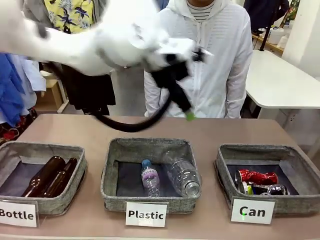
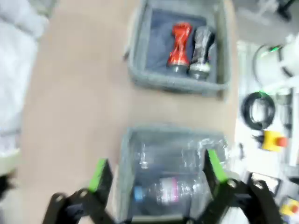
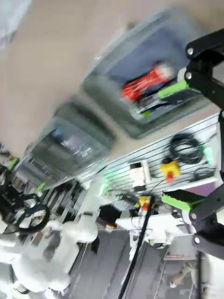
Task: Sort the can waste into the basket.
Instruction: Pick up the can waste from the table and place it in the right Fabric basket.
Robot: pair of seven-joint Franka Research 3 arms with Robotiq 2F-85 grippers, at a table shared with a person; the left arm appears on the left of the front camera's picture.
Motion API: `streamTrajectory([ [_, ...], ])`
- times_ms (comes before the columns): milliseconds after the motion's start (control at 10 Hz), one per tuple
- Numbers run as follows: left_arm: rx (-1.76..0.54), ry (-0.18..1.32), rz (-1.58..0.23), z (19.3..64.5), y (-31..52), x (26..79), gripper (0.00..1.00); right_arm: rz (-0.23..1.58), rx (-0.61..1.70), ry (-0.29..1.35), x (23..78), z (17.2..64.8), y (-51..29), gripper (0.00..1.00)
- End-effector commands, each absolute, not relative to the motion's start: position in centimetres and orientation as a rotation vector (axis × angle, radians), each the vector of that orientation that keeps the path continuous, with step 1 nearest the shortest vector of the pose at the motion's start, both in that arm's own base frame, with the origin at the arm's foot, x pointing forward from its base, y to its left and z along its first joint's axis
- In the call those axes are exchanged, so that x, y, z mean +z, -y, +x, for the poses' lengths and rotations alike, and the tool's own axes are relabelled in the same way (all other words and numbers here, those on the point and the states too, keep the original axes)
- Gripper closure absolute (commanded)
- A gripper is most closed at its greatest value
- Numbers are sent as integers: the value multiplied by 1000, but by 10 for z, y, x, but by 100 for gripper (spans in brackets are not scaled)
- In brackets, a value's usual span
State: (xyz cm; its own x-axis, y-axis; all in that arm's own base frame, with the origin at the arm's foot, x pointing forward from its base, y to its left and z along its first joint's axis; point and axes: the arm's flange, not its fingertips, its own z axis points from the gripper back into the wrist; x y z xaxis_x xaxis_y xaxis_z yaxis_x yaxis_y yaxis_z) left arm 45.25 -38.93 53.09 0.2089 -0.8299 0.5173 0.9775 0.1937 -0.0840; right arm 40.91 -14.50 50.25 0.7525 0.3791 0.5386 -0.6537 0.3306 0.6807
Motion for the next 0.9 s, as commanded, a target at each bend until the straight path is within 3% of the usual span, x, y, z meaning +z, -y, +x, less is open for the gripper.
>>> streamTrajectory([
  [0,-1150,323,-517,427,261,529,0,1257,659,338,480,439,61,0],
  [200,-867,352,-682,411,156,515,0,1270,598,319,437,433,-9,0],
  [400,-555,446,-958,386,57,477,0,1239,558,365,413,421,-40,0],
  [600,-275,500,-1113,363,3,422,0,1176,512,404,420,425,-30,0],
  [700,-179,560,-1199,359,-9,395,0,1242,566,311,400,427,-40,0],
  [800,-388,399,-1034,370,4,438,0,1242,566,311,400,427,-40,0],
])
